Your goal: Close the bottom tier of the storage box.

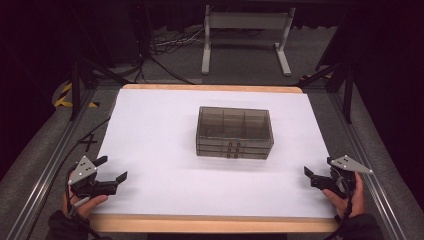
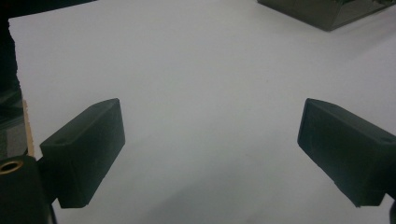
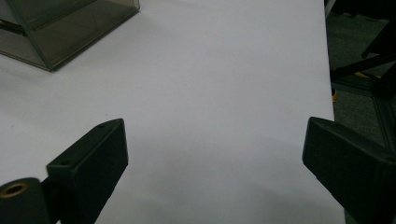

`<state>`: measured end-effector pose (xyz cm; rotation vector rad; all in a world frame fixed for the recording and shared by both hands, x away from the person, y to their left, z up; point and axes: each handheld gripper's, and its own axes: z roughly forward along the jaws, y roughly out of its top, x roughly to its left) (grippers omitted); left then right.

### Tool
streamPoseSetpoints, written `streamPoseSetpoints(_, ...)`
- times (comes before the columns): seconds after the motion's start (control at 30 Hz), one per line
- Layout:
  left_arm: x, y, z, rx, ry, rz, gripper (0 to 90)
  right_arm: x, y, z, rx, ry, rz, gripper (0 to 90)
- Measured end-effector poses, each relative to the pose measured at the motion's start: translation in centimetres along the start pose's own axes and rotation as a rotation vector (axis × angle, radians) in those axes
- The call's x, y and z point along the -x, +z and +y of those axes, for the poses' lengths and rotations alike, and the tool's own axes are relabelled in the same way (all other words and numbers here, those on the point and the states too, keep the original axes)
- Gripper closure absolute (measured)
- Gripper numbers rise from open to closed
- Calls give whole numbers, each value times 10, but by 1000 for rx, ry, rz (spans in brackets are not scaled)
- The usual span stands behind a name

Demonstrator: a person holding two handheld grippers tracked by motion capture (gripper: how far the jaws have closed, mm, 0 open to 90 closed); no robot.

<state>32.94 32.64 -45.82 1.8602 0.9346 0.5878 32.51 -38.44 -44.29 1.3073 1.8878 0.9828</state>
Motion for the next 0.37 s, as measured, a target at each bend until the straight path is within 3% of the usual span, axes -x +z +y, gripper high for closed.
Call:
streamPoseSetpoints(0.13, 2, 3, 1, -35, 22, 7, 77, -1, 0, 0, 0, -7, -1, 66)
streamPoseSetpoints(0.37, 1, 2, 1, -28, 11, -1, 74, -1, 0, 0, -11, -13, 0, 77)
